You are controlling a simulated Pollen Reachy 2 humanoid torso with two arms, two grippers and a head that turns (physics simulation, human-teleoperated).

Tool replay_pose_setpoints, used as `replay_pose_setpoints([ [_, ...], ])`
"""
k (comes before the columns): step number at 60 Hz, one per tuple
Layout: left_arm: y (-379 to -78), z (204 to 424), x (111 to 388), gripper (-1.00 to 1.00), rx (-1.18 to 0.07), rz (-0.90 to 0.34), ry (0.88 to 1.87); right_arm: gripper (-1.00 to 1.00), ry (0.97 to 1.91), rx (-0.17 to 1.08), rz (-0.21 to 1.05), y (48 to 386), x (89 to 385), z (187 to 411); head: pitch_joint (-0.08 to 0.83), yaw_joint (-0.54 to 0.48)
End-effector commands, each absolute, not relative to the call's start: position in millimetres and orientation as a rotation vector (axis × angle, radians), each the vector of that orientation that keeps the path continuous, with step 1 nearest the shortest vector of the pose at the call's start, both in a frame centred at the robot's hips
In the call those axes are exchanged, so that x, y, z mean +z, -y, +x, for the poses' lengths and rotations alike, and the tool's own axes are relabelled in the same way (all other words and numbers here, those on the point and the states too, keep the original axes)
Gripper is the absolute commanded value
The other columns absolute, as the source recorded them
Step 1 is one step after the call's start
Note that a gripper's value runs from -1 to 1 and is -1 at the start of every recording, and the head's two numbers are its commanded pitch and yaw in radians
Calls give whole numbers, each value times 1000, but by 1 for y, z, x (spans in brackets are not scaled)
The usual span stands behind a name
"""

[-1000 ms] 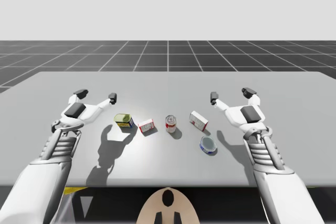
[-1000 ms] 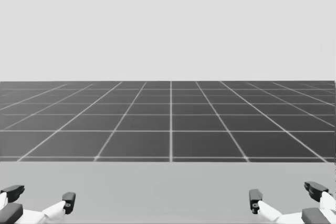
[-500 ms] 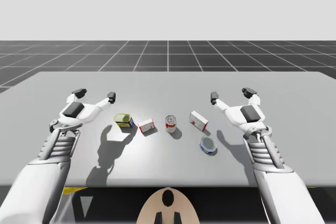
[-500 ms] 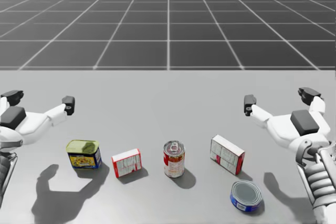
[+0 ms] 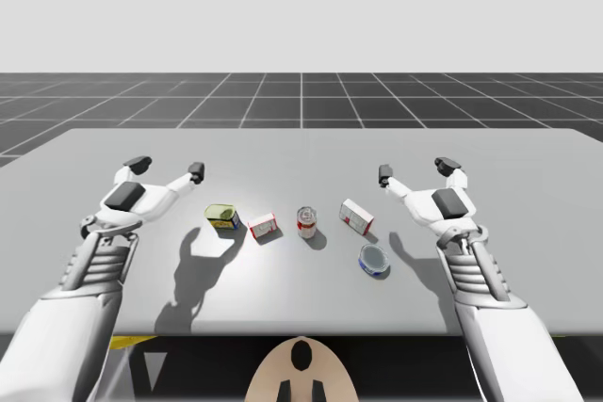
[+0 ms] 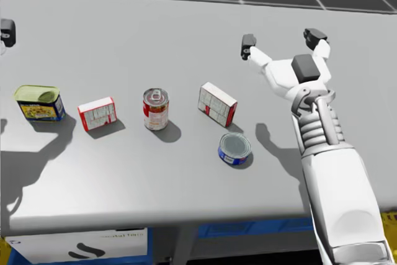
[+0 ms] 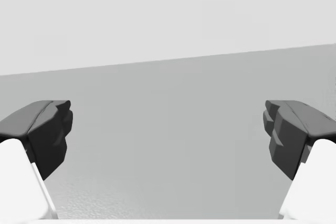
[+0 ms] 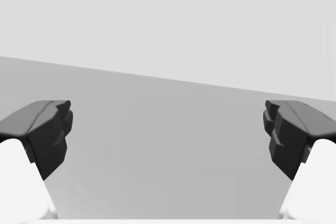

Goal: Grasp the tuna can and hold it up.

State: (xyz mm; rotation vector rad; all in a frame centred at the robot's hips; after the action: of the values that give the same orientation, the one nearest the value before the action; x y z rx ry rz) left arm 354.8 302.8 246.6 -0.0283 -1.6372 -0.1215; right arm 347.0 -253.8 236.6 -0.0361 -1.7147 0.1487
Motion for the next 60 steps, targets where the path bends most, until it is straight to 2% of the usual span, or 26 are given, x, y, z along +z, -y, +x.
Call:
replay_pose_setpoints([
  [1,-302,353,249,-1000,-117,-46,1647,-1000,1715,147,-34,254,237,347,721,-235],
  [8,-302,352,252,-1000,-108,-77,1649,-1000,1714,146,-33,254,236,347,761,-272],
  [26,-303,349,255,-1000,-95,-104,1656,-1000,1719,155,-27,255,238,347,770,-257],
  [31,-303,348,255,-1000,-91,-107,1656,-1000,1661,154,12,254,243,341,763,-247],
  [33,-303,348,255,-1000,-89,-109,1656,-1000,1648,173,87,251,249,331,761,-238],
  [36,-302,348,255,-1000,-89,-108,1655,-1000,1650,188,69,249,253,325,761,-234],
  [45,-301,348,253,-1000,-91,-108,1647,-1000,1636,252,85,238,268,283,770,-238],
  [48,-301,348,253,-1000,-90,-109,1646,-1000,1632,309,85,232,267,268,775,-244],
  [51,-301,348,253,-1000,-89,-109,1646,-1000,1628,315,68,229,266,260,776,-247],
  [60,-302,348,254,-1000,-84,-110,1648,-1000,1588,380,130,220,259,233,779,-259],
])
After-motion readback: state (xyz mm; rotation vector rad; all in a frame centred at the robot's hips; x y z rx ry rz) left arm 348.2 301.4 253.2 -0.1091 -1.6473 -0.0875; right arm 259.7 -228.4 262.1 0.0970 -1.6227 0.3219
